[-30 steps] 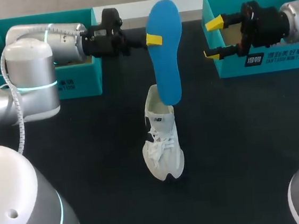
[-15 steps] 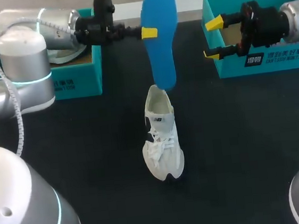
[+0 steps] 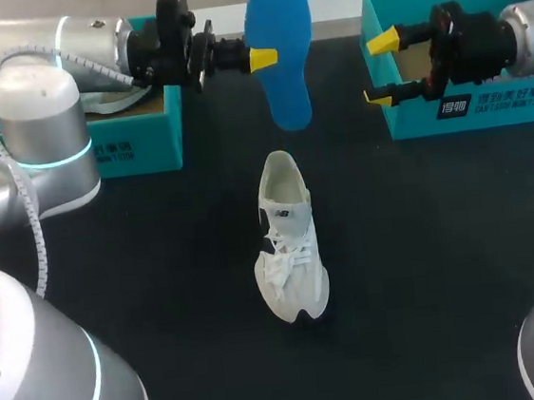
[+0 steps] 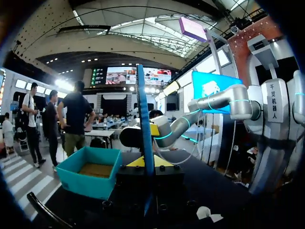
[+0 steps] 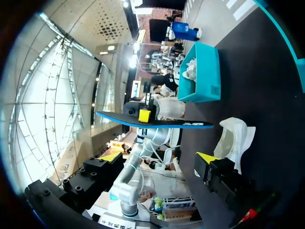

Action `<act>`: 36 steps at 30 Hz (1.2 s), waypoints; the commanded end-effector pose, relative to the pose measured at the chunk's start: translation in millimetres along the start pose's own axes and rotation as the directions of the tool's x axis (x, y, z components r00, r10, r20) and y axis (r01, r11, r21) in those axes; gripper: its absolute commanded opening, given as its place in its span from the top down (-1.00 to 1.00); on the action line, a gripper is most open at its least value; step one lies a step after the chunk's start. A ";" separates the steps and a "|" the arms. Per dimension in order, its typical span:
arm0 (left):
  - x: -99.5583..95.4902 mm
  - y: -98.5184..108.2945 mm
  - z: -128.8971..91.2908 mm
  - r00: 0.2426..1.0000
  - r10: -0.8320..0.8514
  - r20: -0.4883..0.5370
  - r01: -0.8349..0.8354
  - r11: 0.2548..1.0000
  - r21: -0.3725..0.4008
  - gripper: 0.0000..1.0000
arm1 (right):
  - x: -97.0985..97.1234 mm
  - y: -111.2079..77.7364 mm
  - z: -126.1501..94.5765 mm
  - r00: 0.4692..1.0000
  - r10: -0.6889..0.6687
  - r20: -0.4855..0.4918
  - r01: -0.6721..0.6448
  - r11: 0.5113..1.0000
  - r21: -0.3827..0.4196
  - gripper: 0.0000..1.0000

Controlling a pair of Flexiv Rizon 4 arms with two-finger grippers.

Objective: Take the shoe out of the shoebox, open the shoe tongue, remove and reinsert the insole, then place the shoe into the shoebox

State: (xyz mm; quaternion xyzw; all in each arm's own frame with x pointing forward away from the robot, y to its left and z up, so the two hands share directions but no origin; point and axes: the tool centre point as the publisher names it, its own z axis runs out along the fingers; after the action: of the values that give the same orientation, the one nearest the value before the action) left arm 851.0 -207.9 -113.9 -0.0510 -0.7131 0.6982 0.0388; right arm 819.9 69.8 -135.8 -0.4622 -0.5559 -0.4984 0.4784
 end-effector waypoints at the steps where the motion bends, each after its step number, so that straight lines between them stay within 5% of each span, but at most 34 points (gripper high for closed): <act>1: 6.9 1.4 0.1 0.970 0.236 0.063 -0.237 0.971 0.007 1.00 | 0.1 0.1 1.7 1.000 0.001 0.003 -0.001 1.000 -0.001 -1.00; 6: 6.9 1.4 0.1 0.970 0.236 0.063 -0.237 0.971 0.007 1.00 | 0.1 0.1 1.7 1.000 0.001 0.003 -0.001 1.000 -0.001 -1.00; 12: 3.5 19.2 -1.9 0.867 0.495 0.061 -0.494 0.869 -0.019 1.00 | 0.1 0.1 1.7 1.000 0.001 0.003 -0.001 1.000 -0.001 -1.00; 21: 6.8 29.3 -1.9 0.485 0.871 0.075 -0.861 0.491 -0.132 1.00 | 0.1 0.1 1.7 1.000 0.001 0.003 -0.001 1.000 -0.001 -1.00; 25: 10.8 26.4 -2.9 0.220 0.971 0.097 -0.957 0.234 -0.174 1.00 | 0.1 0.1 1.7 1.000 0.001 0.003 -0.001 1.000 -0.001 -1.00; 27: 12.4 20.9 -5.8 0.196 0.964 0.178 -0.960 0.226 -0.165 1.00 | 0.1 0.1 1.7 1.000 0.001 0.003 -0.001 1.000 -0.001 -1.00; 30: 12.3 18.5 -7.6 0.074 0.981 0.178 -0.974 0.109 -0.197 1.00 | 0.1 0.1 1.7 1.000 0.001 0.003 -0.001 1.000 -0.001 -1.00; 32: 11.4 17.3 -9.1 0.070 0.977 0.200 -0.971 0.113 -0.211 1.00 | 0.1 0.1 1.7 1.000 0.001 0.003 -0.001 1.000 -0.001 -1.00; 36: 9.2 19.8 -12.0 -0.049 0.983 0.176 -0.972 -0.006 -0.236 1.00 | 0.1 0.1 1.7 1.000 0.001 0.003 -0.001 1.000 -0.001 -1.00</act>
State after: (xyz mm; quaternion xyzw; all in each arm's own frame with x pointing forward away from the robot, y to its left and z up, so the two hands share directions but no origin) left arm 849.5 -195.3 -127.9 -0.3760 -0.5903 0.5879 -0.4057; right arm 819.9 69.9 -135.8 -0.4622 -0.5561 -0.4984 0.4783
